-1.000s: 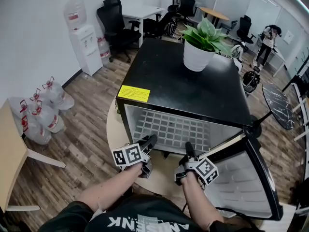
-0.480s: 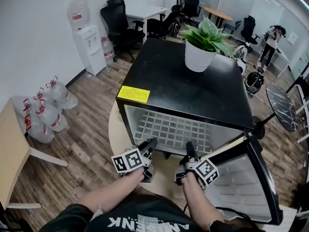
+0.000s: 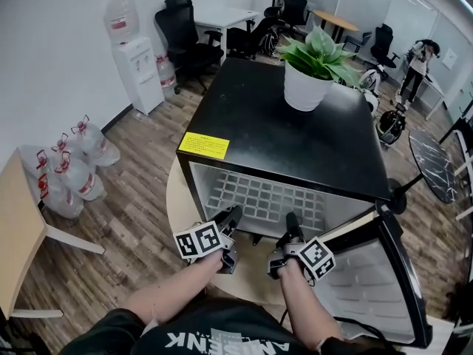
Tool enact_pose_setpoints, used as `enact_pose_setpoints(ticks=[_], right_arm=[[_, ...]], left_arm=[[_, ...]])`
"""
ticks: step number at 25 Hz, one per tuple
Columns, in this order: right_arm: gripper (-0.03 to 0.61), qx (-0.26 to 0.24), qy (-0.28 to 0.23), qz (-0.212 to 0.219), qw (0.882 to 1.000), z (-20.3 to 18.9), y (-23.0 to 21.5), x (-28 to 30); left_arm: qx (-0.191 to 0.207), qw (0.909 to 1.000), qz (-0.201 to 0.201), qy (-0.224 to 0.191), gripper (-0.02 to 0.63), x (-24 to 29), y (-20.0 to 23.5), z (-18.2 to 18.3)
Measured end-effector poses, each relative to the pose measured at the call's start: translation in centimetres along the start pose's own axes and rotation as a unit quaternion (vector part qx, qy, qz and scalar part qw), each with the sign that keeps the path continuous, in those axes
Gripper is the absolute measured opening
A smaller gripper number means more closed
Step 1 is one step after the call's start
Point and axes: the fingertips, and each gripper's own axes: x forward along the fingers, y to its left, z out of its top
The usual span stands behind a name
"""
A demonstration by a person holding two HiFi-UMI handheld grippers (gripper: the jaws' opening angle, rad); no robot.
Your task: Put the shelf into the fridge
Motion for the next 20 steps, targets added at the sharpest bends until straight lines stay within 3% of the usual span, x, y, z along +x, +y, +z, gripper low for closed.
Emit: enact_pose_setpoints(ticks=[20], right_arm=[[0.086, -0.014, -0.005, 0.001, 1.0, 0.53, 0.16, 0.96]], left_arm=[[0.025, 0.9996, -0.009, 0.009, 0.123, 0.92, 0.12, 0.69]])
